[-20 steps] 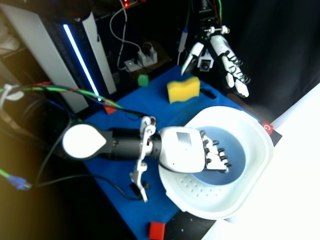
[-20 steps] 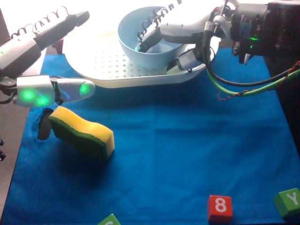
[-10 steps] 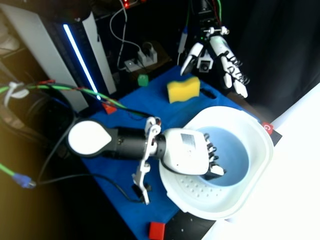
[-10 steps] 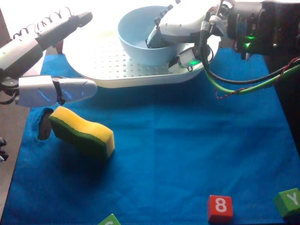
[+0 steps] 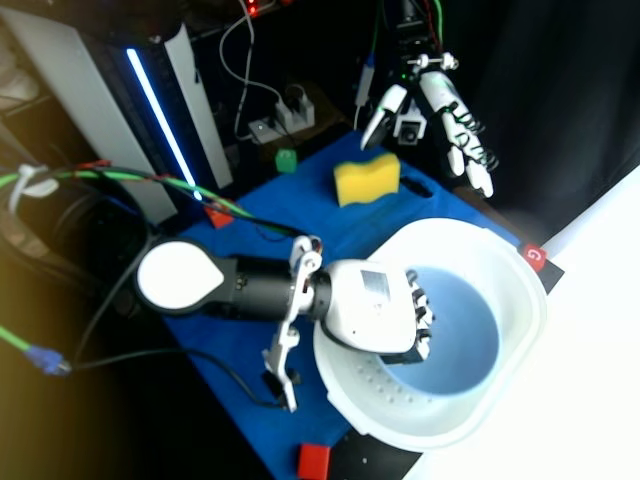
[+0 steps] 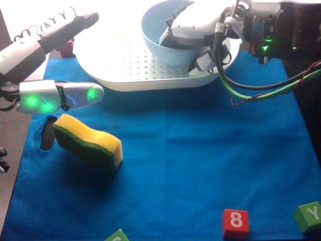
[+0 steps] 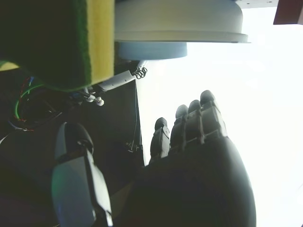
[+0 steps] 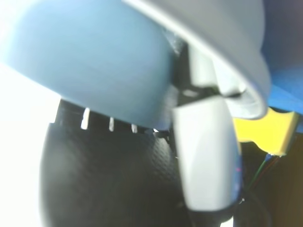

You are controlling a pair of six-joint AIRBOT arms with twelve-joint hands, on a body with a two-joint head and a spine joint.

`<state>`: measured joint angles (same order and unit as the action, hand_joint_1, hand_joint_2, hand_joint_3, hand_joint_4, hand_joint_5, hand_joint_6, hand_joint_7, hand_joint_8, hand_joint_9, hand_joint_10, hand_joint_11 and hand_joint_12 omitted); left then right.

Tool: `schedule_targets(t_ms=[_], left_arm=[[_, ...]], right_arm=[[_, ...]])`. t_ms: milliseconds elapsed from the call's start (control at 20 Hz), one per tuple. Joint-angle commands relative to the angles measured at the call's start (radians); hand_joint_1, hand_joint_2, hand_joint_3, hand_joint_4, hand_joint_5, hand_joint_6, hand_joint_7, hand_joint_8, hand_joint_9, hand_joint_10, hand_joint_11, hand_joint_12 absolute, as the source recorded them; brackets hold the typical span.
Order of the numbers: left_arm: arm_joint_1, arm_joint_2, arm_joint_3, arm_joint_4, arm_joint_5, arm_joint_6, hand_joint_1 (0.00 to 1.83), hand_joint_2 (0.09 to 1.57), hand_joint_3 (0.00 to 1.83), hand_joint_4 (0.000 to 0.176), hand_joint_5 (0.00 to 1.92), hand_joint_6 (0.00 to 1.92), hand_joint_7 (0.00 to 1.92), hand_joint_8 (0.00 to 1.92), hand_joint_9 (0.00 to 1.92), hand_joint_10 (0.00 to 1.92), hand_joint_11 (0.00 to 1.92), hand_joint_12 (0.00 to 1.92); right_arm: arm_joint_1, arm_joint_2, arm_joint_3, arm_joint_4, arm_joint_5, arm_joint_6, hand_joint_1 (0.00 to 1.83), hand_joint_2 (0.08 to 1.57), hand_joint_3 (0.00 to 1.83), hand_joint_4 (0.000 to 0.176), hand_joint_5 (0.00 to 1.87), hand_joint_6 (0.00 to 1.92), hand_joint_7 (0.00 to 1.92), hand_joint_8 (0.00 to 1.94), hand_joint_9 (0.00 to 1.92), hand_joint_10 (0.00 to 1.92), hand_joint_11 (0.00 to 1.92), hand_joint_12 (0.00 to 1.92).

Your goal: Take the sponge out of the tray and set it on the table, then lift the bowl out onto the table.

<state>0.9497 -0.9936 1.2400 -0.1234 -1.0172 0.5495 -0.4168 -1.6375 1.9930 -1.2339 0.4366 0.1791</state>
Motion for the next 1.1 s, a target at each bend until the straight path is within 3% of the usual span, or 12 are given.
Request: schedule_targets(t_ms=[0, 50, 150, 200, 400, 500, 700, 750, 850, 1050], left_arm=[[-0.007, -0.001, 0.001, -0.014, -0.129, -0.012, 0.53, 0.92, 0.0, 0.176, 0.07, 0.0, 0.06, 0.01, 0.03, 0.01, 0.07, 0.04], [-0.006, -0.001, 0.001, -0.015, -0.129, -0.012, 0.53, 0.92, 0.0, 0.172, 0.07, 0.0, 0.06, 0.0, 0.03, 0.01, 0.09, 0.05], [-0.003, -0.002, 0.001, -0.015, -0.129, -0.012, 0.53, 0.92, 0.0, 0.165, 0.07, 0.0, 0.06, 0.0, 0.04, 0.01, 0.11, 0.06], [-0.001, -0.002, 0.001, -0.015, -0.129, -0.012, 0.54, 0.93, 0.0, 0.171, 0.06, 0.0, 0.07, 0.0, 0.04, 0.01, 0.1, 0.06], [0.003, -0.002, 0.0, -0.017, -0.13, -0.013, 0.56, 0.92, 0.0, 0.17, 0.07, 0.0, 0.07, 0.0, 0.04, 0.0, 0.07, 0.05], [0.006, -0.002, -0.001, -0.018, -0.131, -0.015, 0.57, 0.93, 0.0, 0.155, 0.07, 0.0, 0.07, 0.0, 0.04, 0.0, 0.08, 0.06], [0.012, -0.001, -0.002, -0.021, -0.134, -0.017, 0.58, 0.94, 0.0, 0.15, 0.07, 0.0, 0.07, 0.0, 0.05, 0.0, 0.08, 0.06], [0.014, -0.001, -0.003, -0.022, -0.136, -0.017, 0.57, 0.94, 0.01, 0.158, 0.07, 0.0, 0.07, 0.0, 0.04, 0.0, 0.08, 0.06], [0.015, -0.001, -0.005, -0.022, -0.139, -0.017, 0.57, 0.94, 0.01, 0.162, 0.07, 0.0, 0.08, 0.0, 0.05, 0.01, 0.08, 0.06], [0.023, 0.008, -0.013, -0.032, -0.148, -0.018, 0.56, 0.94, 0.0, 0.156, 0.06, 0.0, 0.07, 0.0, 0.05, 0.0, 0.07, 0.07]], right_arm=[[0.007, -0.001, -0.002, 0.035, 0.028, -0.006, 1.6, 1.12, 0.0, 0.0, 0.95, 1.92, 1.21, 1.94, 1.39, 1.92, 1.54, 1.92], [0.007, 0.001, -0.003, 0.035, 0.03, -0.006, 1.61, 1.14, 0.01, 0.0, 1.07, 1.92, 1.36, 1.94, 1.52, 1.92, 1.62, 1.92], [0.007, 0.008, -0.003, 0.035, 0.037, -0.006, 1.6, 1.14, 0.01, 0.0, 1.11, 1.92, 1.42, 1.94, 1.55, 1.92, 1.63, 1.92], [0.007, 0.01, -0.003, 0.035, 0.043, -0.006, 1.62, 1.13, 0.01, 0.0, 1.13, 1.92, 1.47, 1.94, 1.6, 1.92, 1.64, 1.92], [0.007, 0.047, -0.028, 0.049, 0.077, -0.006, 1.6, 1.11, 0.0, 0.0, 1.15, 1.92, 1.46, 1.94, 1.58, 1.92, 1.61, 1.92], [0.007, 0.067, -0.036, 0.086, 0.126, -0.006, 1.61, 1.13, 0.01, 0.0, 1.14, 1.92, 1.43, 1.94, 1.55, 1.92, 1.58, 1.92], [0.007, 0.104, -0.056, 0.151, 0.207, -0.006, 1.48, 1.14, 0.02, 0.0, 1.15, 1.92, 1.48, 1.94, 1.61, 1.92, 1.62, 1.92], [0.007, 0.124, -0.076, 0.16, 0.232, -0.006, 1.47, 1.14, 0.02, 0.0, 1.12, 1.92, 1.44, 1.94, 1.56, 1.92, 1.52, 1.92], [0.007, 0.172, -0.127, 0.178, 0.289, -0.006, 1.44, 1.18, 0.04, 0.0, 1.15, 1.92, 1.46, 1.94, 1.55, 1.92, 1.51, 1.92], [0.007, 0.241, -0.219, 0.222, 0.434, -0.007, 1.47, 1.18, 0.04, 0.0, 1.16, 1.92, 1.45, 1.94, 1.56, 1.92, 1.53, 1.92]])
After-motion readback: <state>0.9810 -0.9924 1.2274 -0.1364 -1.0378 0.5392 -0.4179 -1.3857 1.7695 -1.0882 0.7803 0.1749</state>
